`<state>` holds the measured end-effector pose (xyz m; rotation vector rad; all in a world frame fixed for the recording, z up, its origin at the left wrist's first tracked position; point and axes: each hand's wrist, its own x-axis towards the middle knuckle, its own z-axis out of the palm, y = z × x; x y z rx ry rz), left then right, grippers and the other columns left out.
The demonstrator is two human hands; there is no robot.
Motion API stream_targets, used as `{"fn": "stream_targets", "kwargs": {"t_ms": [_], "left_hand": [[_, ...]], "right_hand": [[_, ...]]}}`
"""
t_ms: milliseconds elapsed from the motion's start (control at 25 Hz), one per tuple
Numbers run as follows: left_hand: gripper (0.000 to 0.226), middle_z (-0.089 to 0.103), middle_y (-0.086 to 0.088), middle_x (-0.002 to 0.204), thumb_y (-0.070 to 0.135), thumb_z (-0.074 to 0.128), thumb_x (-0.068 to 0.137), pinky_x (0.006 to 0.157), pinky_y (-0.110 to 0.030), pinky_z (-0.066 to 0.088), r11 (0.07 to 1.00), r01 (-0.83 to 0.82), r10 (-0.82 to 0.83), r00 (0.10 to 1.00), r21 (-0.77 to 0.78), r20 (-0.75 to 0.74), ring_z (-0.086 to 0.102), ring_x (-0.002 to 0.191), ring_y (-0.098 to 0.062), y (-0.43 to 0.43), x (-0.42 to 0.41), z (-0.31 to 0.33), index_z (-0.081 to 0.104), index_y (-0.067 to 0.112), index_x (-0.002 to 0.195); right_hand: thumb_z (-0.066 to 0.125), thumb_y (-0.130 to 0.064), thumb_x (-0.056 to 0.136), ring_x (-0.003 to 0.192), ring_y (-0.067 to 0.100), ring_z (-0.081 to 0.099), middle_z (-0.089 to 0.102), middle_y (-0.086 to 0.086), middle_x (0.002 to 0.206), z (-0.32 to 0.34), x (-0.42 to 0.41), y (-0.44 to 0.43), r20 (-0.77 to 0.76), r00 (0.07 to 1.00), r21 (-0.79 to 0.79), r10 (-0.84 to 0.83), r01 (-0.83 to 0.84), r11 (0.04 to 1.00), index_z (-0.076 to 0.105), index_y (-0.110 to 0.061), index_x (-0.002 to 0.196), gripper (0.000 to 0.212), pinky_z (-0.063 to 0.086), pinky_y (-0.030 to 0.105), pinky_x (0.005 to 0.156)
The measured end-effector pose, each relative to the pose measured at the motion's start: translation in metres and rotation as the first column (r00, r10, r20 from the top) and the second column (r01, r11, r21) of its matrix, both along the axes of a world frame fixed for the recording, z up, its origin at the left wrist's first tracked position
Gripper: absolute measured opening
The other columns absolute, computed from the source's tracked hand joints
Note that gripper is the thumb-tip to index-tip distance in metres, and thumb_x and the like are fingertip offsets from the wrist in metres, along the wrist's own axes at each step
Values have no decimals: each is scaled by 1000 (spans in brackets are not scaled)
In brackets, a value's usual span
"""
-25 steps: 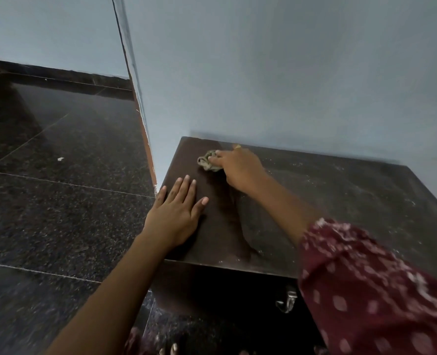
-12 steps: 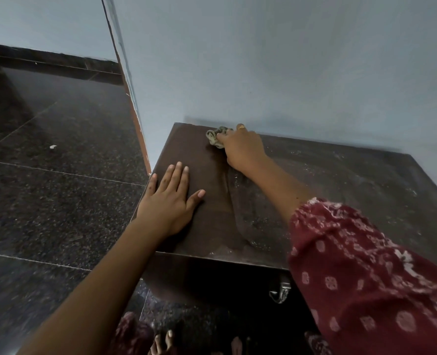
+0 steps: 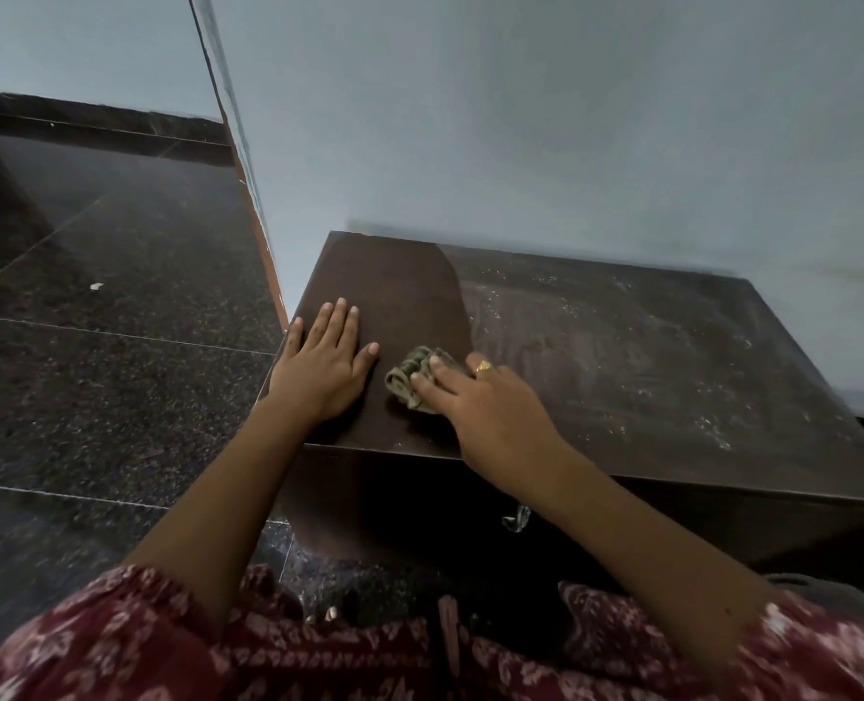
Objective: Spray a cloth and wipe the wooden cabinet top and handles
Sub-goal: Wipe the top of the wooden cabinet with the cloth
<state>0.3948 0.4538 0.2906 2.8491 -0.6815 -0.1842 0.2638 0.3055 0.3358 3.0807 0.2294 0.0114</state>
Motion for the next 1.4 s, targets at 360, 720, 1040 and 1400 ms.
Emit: {"fn": "stream_targets", "kwargs": {"t_ms": [360,720,1040,1400], "left_hand": [[64,-8,2,160,50,12,96,117,-37,-9,998,68,-68,997,-7,-43,-12,146,-10,-15,-6,3,-2,17,149],[63,-8,3,159,49,13,97,118,-36,-8,998,66,-66,998,13,-8,-11,146,-10,-25,-5,5,-3,19,149],[68,-10,0,159,56,10,93,118,-36,-5,999,34,-34,999,35,-26,-12,146,-13,-43,8,4,-4,19,148],[71,-17,-2,158,57,9,92,117,-37,-9,996,42,-38,998,80,-52,-18,144,-15,-42,4,1,-11,16,147]], "right_hand": [[46,-3,85,127,29,41,32,-6,153,2,-55,-35,-16,992,-7,128,-128,992,30,-32,143,66,37,36,91],[37,-3,89,133,29,29,21,-7,157,0,23,-54,5,1000,-82,9,-8,997,22,-34,145,65,32,38,97],[40,-5,90,130,34,34,42,3,146,4,157,-88,27,994,-78,-102,104,992,40,-25,138,52,37,45,100],[42,-4,90,116,32,51,52,15,129,1,182,-102,-4,963,27,-268,268,963,51,-8,126,38,45,41,93]]}}
